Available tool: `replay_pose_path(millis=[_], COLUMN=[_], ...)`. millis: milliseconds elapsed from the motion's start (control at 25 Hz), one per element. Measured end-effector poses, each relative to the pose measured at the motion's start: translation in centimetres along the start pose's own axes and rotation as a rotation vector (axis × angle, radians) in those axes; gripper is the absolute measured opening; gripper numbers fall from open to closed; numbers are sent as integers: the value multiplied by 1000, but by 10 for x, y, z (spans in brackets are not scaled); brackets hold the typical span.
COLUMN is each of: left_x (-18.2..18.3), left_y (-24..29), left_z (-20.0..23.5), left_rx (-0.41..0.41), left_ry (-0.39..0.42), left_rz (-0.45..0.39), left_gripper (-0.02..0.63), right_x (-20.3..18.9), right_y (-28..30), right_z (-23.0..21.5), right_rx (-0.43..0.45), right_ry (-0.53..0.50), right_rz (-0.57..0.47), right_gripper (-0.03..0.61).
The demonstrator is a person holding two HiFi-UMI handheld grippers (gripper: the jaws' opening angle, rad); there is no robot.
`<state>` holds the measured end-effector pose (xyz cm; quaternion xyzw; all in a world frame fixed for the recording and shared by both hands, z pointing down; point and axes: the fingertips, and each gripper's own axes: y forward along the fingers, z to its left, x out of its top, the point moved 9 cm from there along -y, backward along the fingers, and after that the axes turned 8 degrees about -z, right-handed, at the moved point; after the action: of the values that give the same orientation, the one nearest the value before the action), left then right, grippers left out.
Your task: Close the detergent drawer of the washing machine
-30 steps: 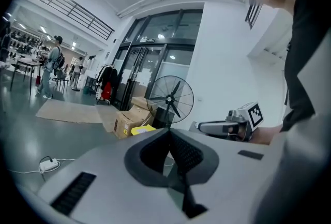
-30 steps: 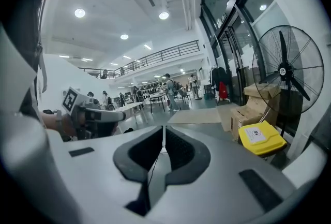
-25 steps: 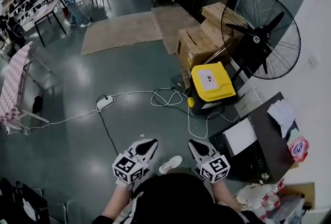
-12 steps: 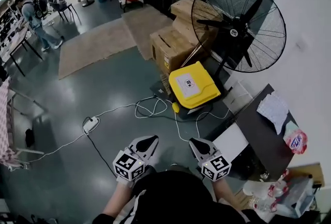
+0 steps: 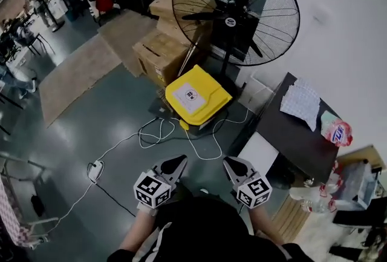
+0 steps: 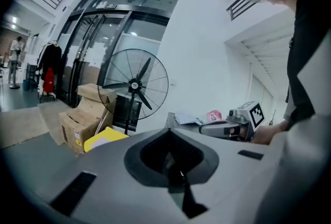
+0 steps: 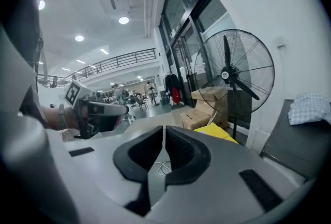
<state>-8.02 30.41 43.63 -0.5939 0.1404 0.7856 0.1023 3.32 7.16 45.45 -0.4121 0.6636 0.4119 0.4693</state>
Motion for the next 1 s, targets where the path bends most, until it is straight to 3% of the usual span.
replay_pose_path(millis=[480,720,1000], left_x=[3,-12,-40], left_y=[127,170,193], left_z=[36,31,28], left_rx=[-433,-630,-794], left_ry=[5,27,83], left_rz=[156,251,358], left_gripper=[11,11,12], right_x=[-7,-26,-56], right_y=[-37,-61,-75], right_z=[-31,-20,8], right_rx=[-482,-722,-941], right_ry=[94,183,242], right_rz=[-40,-71,-81], right_gripper=[29,29,29])
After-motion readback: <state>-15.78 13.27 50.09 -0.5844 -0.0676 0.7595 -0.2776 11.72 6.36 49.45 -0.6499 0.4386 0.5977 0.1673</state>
